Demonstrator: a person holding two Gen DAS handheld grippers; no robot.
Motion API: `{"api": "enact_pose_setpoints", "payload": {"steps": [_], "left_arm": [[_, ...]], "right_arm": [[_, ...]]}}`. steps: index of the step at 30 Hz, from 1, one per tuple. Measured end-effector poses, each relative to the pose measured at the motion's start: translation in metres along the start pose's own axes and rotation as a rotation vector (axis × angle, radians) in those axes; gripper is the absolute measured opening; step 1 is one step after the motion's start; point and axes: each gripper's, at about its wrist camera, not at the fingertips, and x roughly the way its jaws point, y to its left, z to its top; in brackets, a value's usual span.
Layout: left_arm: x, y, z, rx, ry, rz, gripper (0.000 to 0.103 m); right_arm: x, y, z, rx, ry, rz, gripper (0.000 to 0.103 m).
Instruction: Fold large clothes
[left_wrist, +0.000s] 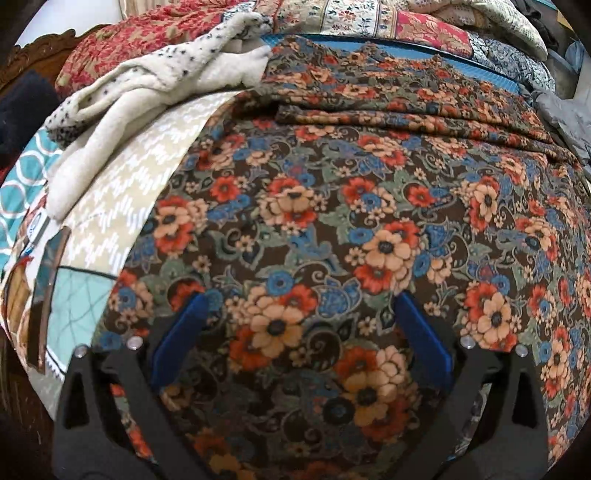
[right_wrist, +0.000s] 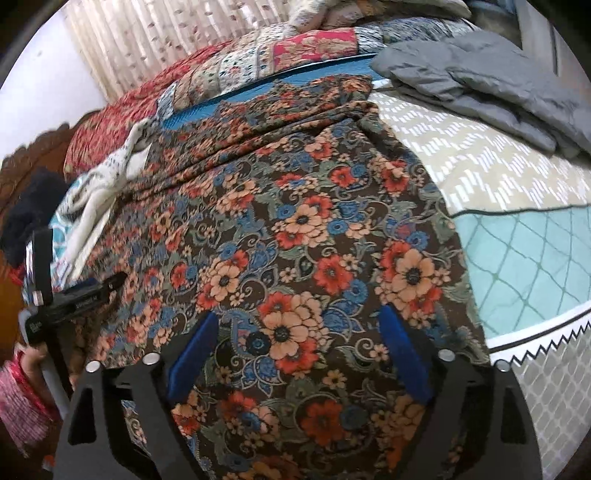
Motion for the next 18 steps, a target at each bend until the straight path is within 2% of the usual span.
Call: {"api": "enact_pose_setpoints", "payload": {"steps": [6, 10, 15, 18], "left_arm": [[-0.001, 0.0, -0.003, -0.002, -0.002, 0.006, 0.099], [-0.003, 0.002, -0.001, 0.003, 0.001, 0.006, 0.099], [-0.017, 0.022, 0.0, 0.021, 0.064, -0.065, 0.098], [-0.062, 0.07, -0.015, -0.015, -0.031, -0.097, 0.098]], "right_arm": [[0.009, 0.02, -0.012, -0.16, -0.027, -0.083, 0.0], [0.008, 0.019, -0.013, -0.169, -0.017, -0.084, 0.0], [-0.009, 0.014, -0.021, -0.25, 0.056, -0.075, 0.0], [-0.045, -0.002, -0.028, -0.26, 0.028, -0.105, 0.0]]}}
